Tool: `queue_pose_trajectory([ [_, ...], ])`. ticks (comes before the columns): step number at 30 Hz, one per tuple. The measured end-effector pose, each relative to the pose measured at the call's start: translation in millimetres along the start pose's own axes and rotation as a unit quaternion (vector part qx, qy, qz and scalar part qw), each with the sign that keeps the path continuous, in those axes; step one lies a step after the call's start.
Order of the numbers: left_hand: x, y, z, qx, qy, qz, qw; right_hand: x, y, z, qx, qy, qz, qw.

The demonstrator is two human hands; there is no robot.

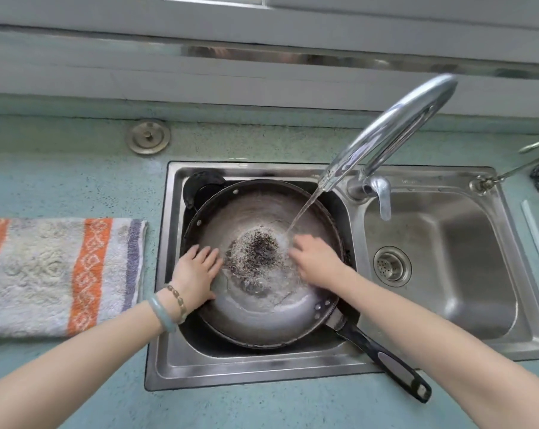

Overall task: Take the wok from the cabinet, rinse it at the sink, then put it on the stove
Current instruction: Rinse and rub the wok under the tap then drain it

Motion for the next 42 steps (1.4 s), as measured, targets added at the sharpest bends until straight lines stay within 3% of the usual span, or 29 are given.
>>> queue_pose_trajectory([
  [3, 12, -7, -1, -0.004, 0.050, -0.022, 0.999, -7, 36, -12, -0.030, -0.005, 0.091, 0.995],
  [7, 23, -19, -1, -0.029, 0.054, -0.011, 0.998, 55, 67, 5, 0.030, 0.136, 0.140, 0.980],
  [11, 25, -25, -2, -0.056, 0.035, 0.001, 0.998, 136, 54, 19, 0.128, 0.168, 0.019, 0.977],
  [15, 11, -25, -2, -0.054, 0.023, 0.023, 0.998, 164, -19, 23, 0.295, 0.297, -0.100, 0.902],
  [17, 0, -27, 2, -0.041, -0.008, 0.039, 0.998, 134, -51, 25, 0.380, 0.278, -0.095, 0.877],
  [19, -9, -28, 4, -0.037, -0.043, 0.053, 0.997, 86, -70, 23, 0.438, 0.232, -0.024, 0.868],
  [21, -16, -23, 3, -0.040, -0.096, 0.075, 0.992, 39, -70, 5, 0.402, 0.185, 0.053, 0.895],
  [24, -19, -8, -10, -0.059, -0.212, 0.108, 0.969, -11, -38, -39, 0.197, 0.222, 0.143, 0.944],
  [25, -19, -3, -16, -0.067, -0.250, 0.115, 0.959, -20, -27, -55, 0.117, 0.303, 0.176, 0.929],
  [28, -7, 11, -33, -0.108, -0.368, 0.092, 0.919, -25, -7, -89, -0.054, 0.588, 0.221, 0.776],
  [29, 0, 14, -40, -0.139, -0.407, 0.069, 0.900, -24, -5, -98, -0.088, 0.618, 0.222, 0.749],
  [32, 11, 18, -66, -0.206, -0.510, 0.029, 0.834, -17, -7, -107, -0.127, 0.642, 0.217, 0.724],
  [34, 11, 19, -85, -0.220, -0.525, 0.026, 0.822, -18, -16, -103, -0.138, 0.614, 0.231, 0.742],
  [36, 18, 19, -96, -0.237, -0.520, 0.002, 0.821, -22, -36, -97, -0.139, 0.526, 0.253, 0.800],
  [39, 44, 21, -94, -0.260, -0.453, -0.051, 0.851, -26, -81, -78, -0.100, 0.387, 0.298, 0.867],
  [42, 77, 14, -94, -0.361, -0.402, -0.035, 0.841, -25, -130, -38, -0.032, 0.312, 0.326, 0.892],
])
Point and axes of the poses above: each hand's wrist, its own y-axis towards the middle knuckle, its own z-axis out of the palm, x = y × z, the point moved 6 cm from there along y, towards the middle knuckle, and after that the axes turned 5 degrees about x, right-handed, at the moved point
